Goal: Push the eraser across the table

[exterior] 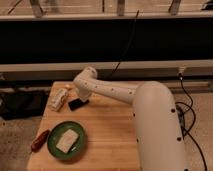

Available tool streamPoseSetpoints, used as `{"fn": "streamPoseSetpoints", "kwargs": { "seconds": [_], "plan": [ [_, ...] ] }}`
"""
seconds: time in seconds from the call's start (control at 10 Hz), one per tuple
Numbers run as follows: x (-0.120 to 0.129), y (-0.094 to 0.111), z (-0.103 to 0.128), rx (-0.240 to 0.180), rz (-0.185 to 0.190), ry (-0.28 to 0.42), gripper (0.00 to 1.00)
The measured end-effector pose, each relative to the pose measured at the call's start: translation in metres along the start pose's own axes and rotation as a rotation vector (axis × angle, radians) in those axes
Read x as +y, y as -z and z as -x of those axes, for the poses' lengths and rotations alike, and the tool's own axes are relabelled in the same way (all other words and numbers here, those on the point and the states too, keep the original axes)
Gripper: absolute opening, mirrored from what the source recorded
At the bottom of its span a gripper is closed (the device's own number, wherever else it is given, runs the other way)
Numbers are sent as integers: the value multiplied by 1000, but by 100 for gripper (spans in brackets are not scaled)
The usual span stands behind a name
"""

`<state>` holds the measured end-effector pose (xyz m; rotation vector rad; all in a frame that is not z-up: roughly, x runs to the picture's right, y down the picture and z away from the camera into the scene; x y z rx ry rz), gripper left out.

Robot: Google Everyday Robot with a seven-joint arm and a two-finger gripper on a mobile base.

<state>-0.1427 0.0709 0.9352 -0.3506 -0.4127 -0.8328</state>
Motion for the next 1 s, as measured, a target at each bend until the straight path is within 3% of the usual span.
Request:
{"fn": "streamPoseSetpoints", "kwargs": {
  "seconds": [0.2,0.5,1.0],
  "plan": [
    [2,-1,2,-13,-4,24,4],
    [-14,-8,17,-28,-8,65,4],
    [-15,-9,19,-31,-7,71,4]
  ]
}}
